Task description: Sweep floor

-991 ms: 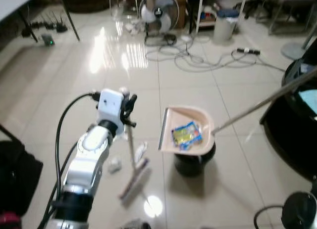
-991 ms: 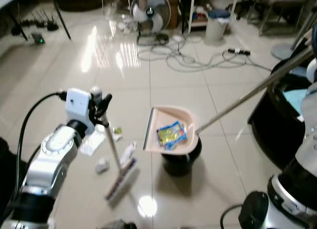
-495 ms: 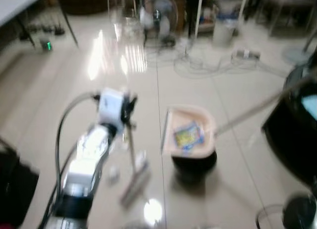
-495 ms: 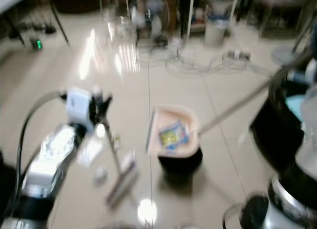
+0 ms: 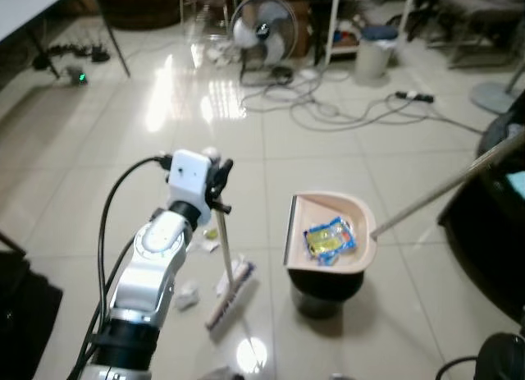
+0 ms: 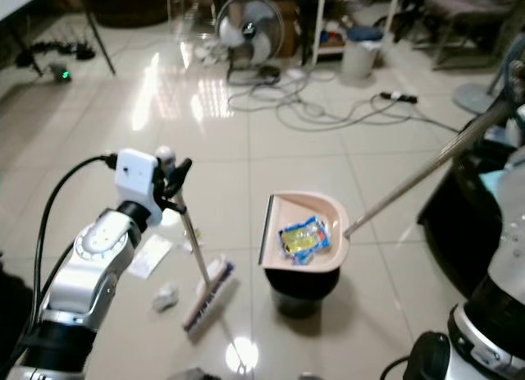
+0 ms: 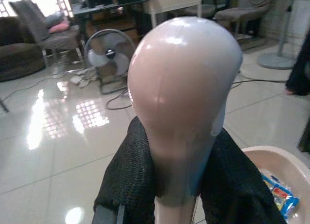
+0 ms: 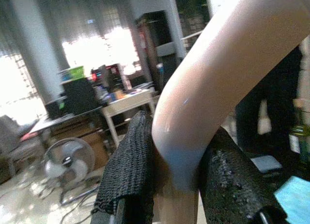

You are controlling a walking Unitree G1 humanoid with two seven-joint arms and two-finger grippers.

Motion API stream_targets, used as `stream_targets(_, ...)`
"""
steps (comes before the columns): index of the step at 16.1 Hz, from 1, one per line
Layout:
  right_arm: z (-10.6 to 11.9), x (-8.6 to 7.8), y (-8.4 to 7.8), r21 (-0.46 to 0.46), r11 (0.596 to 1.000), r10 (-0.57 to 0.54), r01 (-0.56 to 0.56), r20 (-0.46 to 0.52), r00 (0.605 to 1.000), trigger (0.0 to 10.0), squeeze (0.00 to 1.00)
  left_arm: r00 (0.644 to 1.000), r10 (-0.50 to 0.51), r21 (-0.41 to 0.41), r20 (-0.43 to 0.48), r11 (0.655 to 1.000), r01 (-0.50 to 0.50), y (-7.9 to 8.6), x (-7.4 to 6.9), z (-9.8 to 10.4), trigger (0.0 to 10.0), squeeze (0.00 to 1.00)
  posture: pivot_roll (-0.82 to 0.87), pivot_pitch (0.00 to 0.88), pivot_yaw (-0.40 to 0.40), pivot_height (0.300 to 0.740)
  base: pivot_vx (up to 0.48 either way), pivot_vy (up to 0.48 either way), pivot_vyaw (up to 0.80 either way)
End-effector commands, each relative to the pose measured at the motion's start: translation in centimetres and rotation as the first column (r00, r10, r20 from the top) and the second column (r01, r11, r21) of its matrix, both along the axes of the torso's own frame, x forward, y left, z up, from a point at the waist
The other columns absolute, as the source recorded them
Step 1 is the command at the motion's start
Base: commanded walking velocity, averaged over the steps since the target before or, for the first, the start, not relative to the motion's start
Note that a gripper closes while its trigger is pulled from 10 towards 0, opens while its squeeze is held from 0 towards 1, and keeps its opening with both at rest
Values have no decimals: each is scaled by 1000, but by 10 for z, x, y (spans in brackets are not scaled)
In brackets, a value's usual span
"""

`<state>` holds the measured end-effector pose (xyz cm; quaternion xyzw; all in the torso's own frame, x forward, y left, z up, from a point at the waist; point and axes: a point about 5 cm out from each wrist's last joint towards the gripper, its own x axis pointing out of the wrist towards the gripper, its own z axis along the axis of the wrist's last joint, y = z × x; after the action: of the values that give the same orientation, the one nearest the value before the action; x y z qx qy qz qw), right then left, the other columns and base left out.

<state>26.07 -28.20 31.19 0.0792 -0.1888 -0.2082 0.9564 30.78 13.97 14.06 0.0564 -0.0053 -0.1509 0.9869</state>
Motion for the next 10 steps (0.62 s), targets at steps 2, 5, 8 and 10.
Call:
stream_targets(2, 10, -6, 0, -75, 997, -17, 22, 64, 998, 10000, 0, 1000, 18, 15, 20, 1000, -19, 5, 0, 5, 10000, 0, -124, 69, 41, 740, 0, 0, 0)
stream_targets(5, 13, -2, 7, -174, 985, -4, 15, 66, 998, 10000, 0, 1000, 27, 7, 16, 1000, -27, 5, 0, 5, 10000, 0, -125, 71, 40, 740, 0, 0, 0)
stream_targets(8, 23, 1, 22, -271, 963, 44, -6, 135, 990, 10000, 0, 999, 30, 4, 17, 1000, -30, 5, 0, 5, 10000, 0, -125, 71, 41, 740, 0, 0, 0)
stream_targets(10, 22, 8, 37, -310, 948, 120, -74, 133, 984, 10000, 0, 999, 28, 4, 18, 1000, -28, 4, 1, 5, 10000, 0, -124, 71, 42, 740, 0, 0, 0)
